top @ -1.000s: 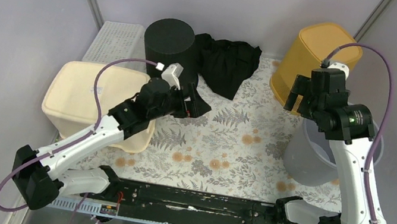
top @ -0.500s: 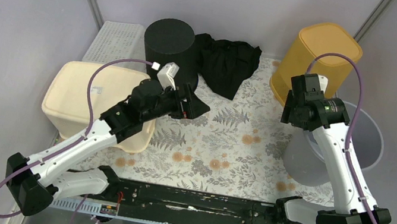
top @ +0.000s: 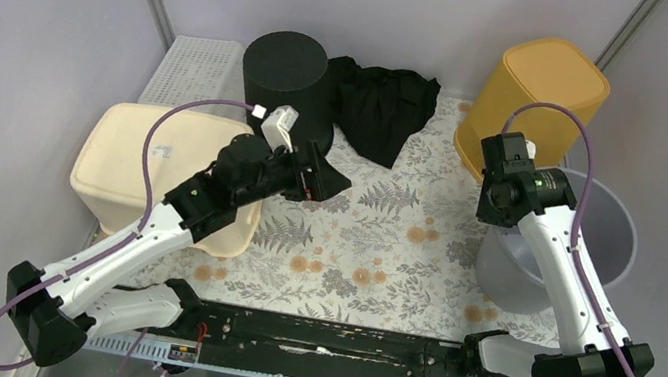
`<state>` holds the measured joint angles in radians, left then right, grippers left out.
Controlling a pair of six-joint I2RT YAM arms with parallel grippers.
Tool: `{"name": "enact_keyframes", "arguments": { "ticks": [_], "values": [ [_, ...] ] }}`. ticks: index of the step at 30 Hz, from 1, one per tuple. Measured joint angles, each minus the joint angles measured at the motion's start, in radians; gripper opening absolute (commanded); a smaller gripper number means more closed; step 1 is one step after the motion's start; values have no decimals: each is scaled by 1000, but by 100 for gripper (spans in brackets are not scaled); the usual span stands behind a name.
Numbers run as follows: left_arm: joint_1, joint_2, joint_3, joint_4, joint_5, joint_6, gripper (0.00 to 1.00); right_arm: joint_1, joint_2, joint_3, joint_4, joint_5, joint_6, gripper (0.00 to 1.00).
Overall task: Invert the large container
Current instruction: Turn the container upside down at the center of the board.
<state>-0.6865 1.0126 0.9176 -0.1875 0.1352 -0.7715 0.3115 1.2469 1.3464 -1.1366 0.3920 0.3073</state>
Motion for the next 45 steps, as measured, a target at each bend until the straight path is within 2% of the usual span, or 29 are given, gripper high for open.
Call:
{"name": "enact_keyframes", "arguments": {
  "ticks": [1,5,12,21,27,37,45],
  "values": [
    [0,-2,0,-1,0,0,100,0,0,0,2,-10,-8,0],
    [0,-10,0,-1,-1,0,100,-3,4,13,-7,-22,-14,0],
    [0,-44,0,-23,-5,1,100,-3,29,122,-36,-137,-14,0],
    [0,-85,39,-117,-22,21,100,-2,29,335,-51,-336,0,0],
    [0,-149,102,-186,-28,31,100,-2,30,385,-11,-520,29,0],
    [0,-314,139,-304,-66,31,100,-1,29,275,260,-856,193,0],
    [0,-320,171,-358,-95,31,100,18,29,109,595,-1044,416,0]
  ]
}}
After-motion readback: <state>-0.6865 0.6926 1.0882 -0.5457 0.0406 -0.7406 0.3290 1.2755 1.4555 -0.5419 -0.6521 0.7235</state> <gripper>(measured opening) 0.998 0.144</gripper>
